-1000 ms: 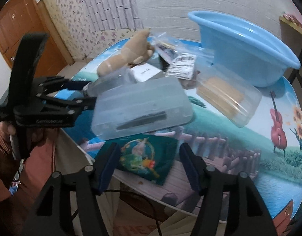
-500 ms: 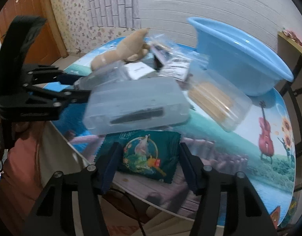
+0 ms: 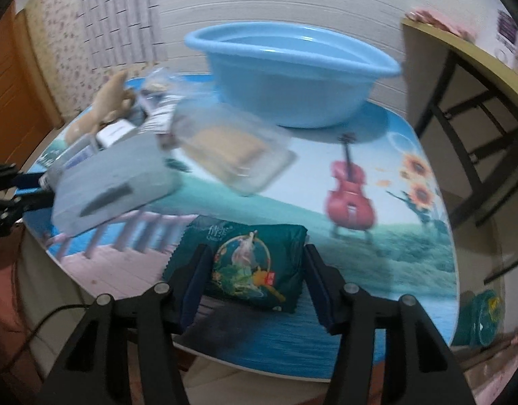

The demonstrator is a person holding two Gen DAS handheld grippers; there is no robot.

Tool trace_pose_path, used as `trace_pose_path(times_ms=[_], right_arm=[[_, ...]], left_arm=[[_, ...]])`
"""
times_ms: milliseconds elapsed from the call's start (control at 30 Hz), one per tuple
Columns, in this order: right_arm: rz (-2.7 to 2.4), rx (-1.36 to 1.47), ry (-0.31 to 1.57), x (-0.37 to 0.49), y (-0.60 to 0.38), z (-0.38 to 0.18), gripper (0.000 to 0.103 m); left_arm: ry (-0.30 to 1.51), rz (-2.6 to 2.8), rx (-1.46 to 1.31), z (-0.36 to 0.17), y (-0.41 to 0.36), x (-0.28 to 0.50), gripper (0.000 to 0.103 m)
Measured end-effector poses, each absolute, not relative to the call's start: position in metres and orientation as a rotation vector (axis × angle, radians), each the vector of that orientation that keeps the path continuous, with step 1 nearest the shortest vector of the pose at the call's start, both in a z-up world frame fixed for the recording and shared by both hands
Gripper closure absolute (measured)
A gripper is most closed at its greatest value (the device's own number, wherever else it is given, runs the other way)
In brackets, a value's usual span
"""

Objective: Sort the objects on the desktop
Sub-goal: 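Grasp the green snack bag with the right gripper while the left grasps the glass bottle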

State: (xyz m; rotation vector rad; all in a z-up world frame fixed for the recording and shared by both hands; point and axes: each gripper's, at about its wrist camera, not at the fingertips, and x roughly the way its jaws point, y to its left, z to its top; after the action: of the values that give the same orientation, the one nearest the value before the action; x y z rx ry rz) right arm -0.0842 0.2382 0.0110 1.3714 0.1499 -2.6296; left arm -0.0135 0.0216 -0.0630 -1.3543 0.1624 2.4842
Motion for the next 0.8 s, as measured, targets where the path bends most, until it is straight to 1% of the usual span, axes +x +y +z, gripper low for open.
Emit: trace_pose_path(times_ms=[67,133,200,233,367,533,667,733,767,800], right_arm=[[-2.631,1.370,0.126,-0.082,0.243,0.012,0.045],[-2.638,1.353,0.128,-0.083,0.245,0.014,0.041],[-2.645,1.328,0.155,-0.078,0.242,0.016,0.030],[-2.643,1.316,0.164,-0.076,0.244,0.017,0.029],[-2.608,1.274,0.178,-0.071,0.236,0.017,0.028],[-2.613,1.301,0.193,-0.072,0.235,0.011,0.028],[-2.609,1.317,0.181,-0.074,0.233,0.005,0.027],[-2.605,1.319,0.163,-0.075,0.234,0.004,0.026],[-2.602,1.323,0.145,-0.076,0.234,0.003,0.024],[-2.603,1.327,0.129,-0.077,0.236,0.002,0.019]], left_arm=[[0.171,2.497,-1.360,-0.063,0.022,-0.013,0.065],[0.192,2.531,-1.377,-0.064,0.022,-0.016,0.046],[0.211,2.558,-1.374,-0.063,0.023,-0.018,0.045],[0.208,2.564,-1.373,-0.063,0.023,-0.019,0.045],[0.207,2.583,-1.389,-0.065,0.024,-0.025,0.045],[0.213,2.577,-1.406,-0.070,0.029,-0.037,0.044],[0.235,2.578,-1.410,-0.072,0.036,-0.043,0.041],[0.223,2.581,-1.410,-0.073,0.038,-0.046,0.031],[0.219,2.579,-1.413,-0.074,0.038,-0.048,0.028],[0.212,2.577,-1.416,-0.076,0.039,-0.049,0.023]])
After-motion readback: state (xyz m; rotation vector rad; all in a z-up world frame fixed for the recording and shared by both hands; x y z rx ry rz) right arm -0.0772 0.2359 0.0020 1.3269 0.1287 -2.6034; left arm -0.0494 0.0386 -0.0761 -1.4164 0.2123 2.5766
